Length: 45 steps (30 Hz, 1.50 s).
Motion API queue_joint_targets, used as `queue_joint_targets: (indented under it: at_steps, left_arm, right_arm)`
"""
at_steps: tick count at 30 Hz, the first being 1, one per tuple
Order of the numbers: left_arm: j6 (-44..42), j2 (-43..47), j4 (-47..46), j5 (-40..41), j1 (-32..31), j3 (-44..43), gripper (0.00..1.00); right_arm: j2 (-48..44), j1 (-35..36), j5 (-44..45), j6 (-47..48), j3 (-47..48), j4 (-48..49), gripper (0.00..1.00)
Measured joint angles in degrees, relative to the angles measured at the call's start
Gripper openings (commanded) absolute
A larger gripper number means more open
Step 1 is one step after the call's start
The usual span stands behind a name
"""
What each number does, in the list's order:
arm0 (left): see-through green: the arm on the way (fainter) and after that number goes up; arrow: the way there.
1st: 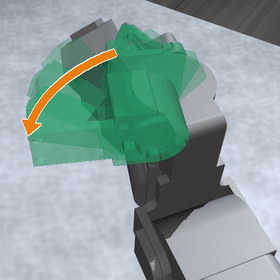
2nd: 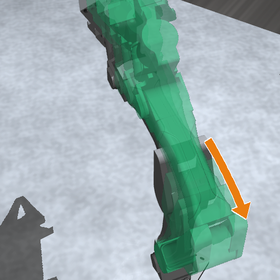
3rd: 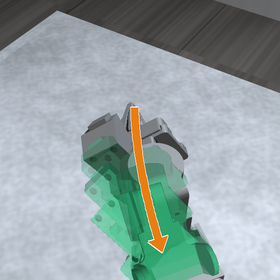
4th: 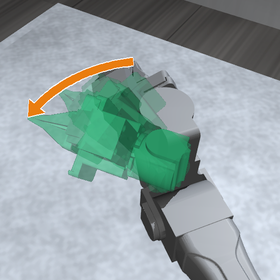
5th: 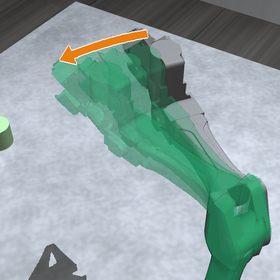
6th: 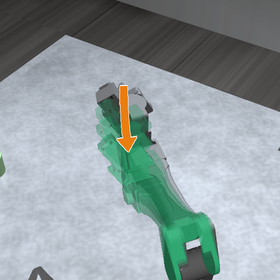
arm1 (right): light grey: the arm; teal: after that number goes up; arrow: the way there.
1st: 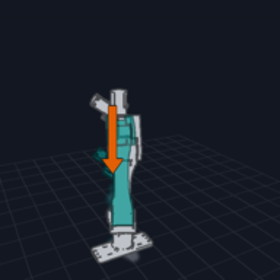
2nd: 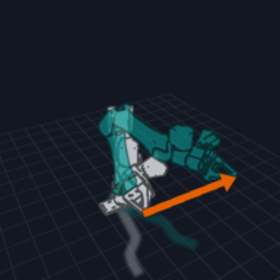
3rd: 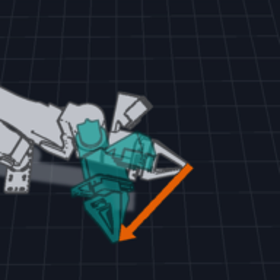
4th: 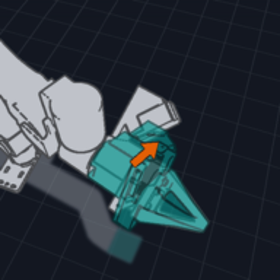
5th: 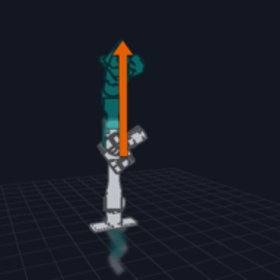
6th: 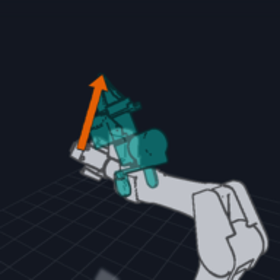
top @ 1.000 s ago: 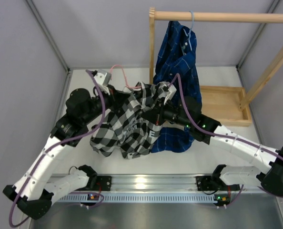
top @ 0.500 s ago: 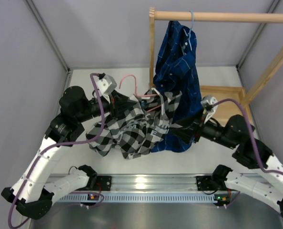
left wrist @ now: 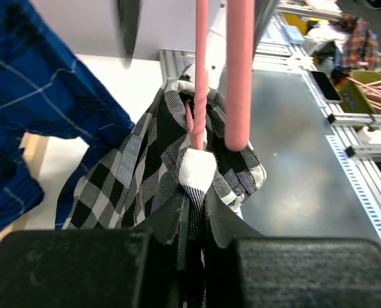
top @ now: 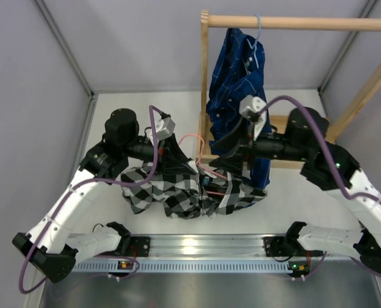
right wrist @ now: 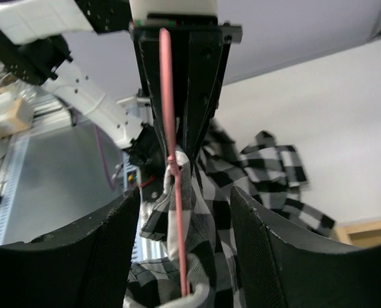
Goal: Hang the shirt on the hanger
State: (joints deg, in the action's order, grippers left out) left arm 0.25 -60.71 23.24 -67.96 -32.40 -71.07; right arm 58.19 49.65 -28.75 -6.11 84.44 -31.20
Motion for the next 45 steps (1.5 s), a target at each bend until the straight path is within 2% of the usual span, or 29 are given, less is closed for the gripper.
queue_joint_targets:
  at_steps: [5, 12, 15, 16, 18, 21, 22, 23, 24, 25, 27, 32, 35, 38, 41, 45]
  left_arm:
    - [0.0, -0.7, 0.0, -2.8, 0.0, 0.0, 0.0]
    - [0.0, -1.8, 0.0, -4.5, 0.0, 0.0, 0.0]
    - [0.0, -1.8, 0.0, -4.7, 0.0, -0.1, 0.0]
    - [0.0, -1.8, 0.0, -4.7, 0.0, -0.2, 0.0]
    - [0.3, -1.8, 0.1, -4.6, 0.0, -0.5, 0.0]
    - [1.1, -1.4, 0.5, -3.7, 0.0, -1.6, 0.0]
    - [1.2, -1.2, 0.9, -2.9, 0.0, -2.0, 0.05]
    - [1.3, -1.0, 1.0, -2.1, 0.0, -2.4, 0.21]
    - [1.4, -0.8, 1.0, -0.7, 0.0, -2.9, 0.42]
    - [1.2, -0.5, 0.9, 0.8, -0.2, -3.3, 0.98]
    - [2.0, 0.6, 0.7, 5.7, -0.3, -4.5, 0.98]
    - [4.4, 9.1, -0.3, 29.0, -0.3, -5.0, 0.98]
    - [7.6, 20.3, -6.5, 45.0, -0.3, 1.7, 0.98]
    - [13.7, 35.4, -11.0, 58.7, -0.3, 13.2, 0.98]
    - [18.2, 44.4, -13.2, 65.1, -0.3, 21.7, 0.98]
    - [22.4, 47.3, -12.1, 69.2, -0.3, 29.8, 0.97]
  right_arm:
    - [7.0, 0.1, -7.4, -1.7, -0.1, 0.7, 0.48]
    - [7.1, 0.3, -10.0, -4.1, -0.5, 7.1, 0.41]
    - [7.2, 0.5, -10.6, -5.0, -0.6, 10.0, 0.26]
    - [7.2, 0.5, -10.8, -5.5, -0.6, 10.8, 0.13]
    - [7.3, 0.5, -11.1, -6.2, -1.0, 12.7, 0.02]
    - [7.2, 0.6, -10.6, -7.1, -1.8, 15.3, 0.0]
    - [6.9, 0.6, -10.0, -7.2, -2.1, 16.0, 0.0]
    - [6.5, 0.6, -9.5, -7.2, -2.5, 16.8, 0.0]
    - [6.0, 0.6, -8.6, -7.2, -2.8, 17.3, 0.0]
    - [5.4, 0.7, -7.5, -7.1, -3.2, 17.8, 0.0]
    - [4.0, 0.7, -4.5, -7.0, -4.2, 17.5, 0.0]
    - [1.5, 0.8, 8.5, -6.1, -4.9, 14.5, 0.0]
    - [1.3, 0.8, 15.7, -5.8, -4.4, 12.5, 0.0]
    - [1.6, 0.8, 21.7, -5.5, -2.8, 9.8, 0.0]
    - [2.9, 0.8, 26.9, -5.4, 0.6, 7.6, 0.0]
    - [4.7, 0.8, 30.8, -4.8, 4.3, 7.0, 0.0]
